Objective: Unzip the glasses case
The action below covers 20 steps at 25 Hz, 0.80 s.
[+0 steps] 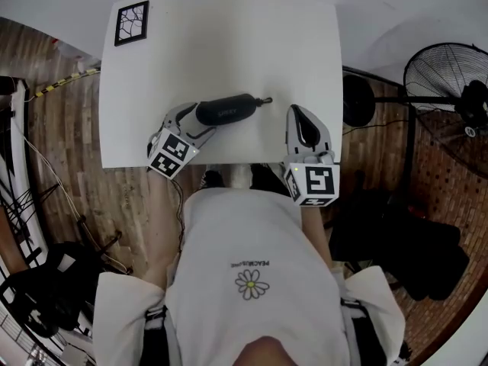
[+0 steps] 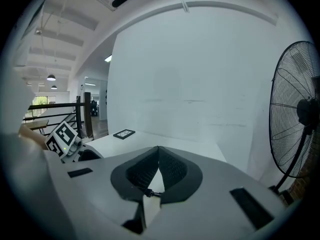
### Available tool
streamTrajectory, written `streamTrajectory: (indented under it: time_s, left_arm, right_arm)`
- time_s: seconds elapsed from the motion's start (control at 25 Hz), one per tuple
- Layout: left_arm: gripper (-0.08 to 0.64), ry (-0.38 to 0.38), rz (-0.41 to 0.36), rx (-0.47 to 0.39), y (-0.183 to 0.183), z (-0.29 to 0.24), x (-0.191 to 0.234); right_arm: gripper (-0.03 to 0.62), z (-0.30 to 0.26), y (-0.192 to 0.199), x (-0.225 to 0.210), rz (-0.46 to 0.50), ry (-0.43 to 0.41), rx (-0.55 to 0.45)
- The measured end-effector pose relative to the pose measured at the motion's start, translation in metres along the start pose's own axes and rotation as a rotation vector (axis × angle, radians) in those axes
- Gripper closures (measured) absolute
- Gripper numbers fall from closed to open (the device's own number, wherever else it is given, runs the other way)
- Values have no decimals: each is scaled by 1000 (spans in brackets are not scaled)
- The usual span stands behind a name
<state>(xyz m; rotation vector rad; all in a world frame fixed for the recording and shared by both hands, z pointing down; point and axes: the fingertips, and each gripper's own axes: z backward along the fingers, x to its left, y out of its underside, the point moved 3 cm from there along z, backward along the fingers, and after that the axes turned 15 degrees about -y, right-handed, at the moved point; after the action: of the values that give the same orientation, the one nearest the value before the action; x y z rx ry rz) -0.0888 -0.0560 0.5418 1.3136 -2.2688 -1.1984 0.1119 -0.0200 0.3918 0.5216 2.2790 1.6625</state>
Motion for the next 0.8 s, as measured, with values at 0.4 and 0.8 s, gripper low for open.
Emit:
streamTrajectory:
  time_s: [0.4,0.8]
  left_arm:
    - [242,-77,-38,-26,-3,-15,-8]
    - [235,-305,273,-30,-8,-19,-2]
  right_arm:
    - [584,3,-1,-4,-4,-3,0]
    - [584,7,2,-8,4,1,14]
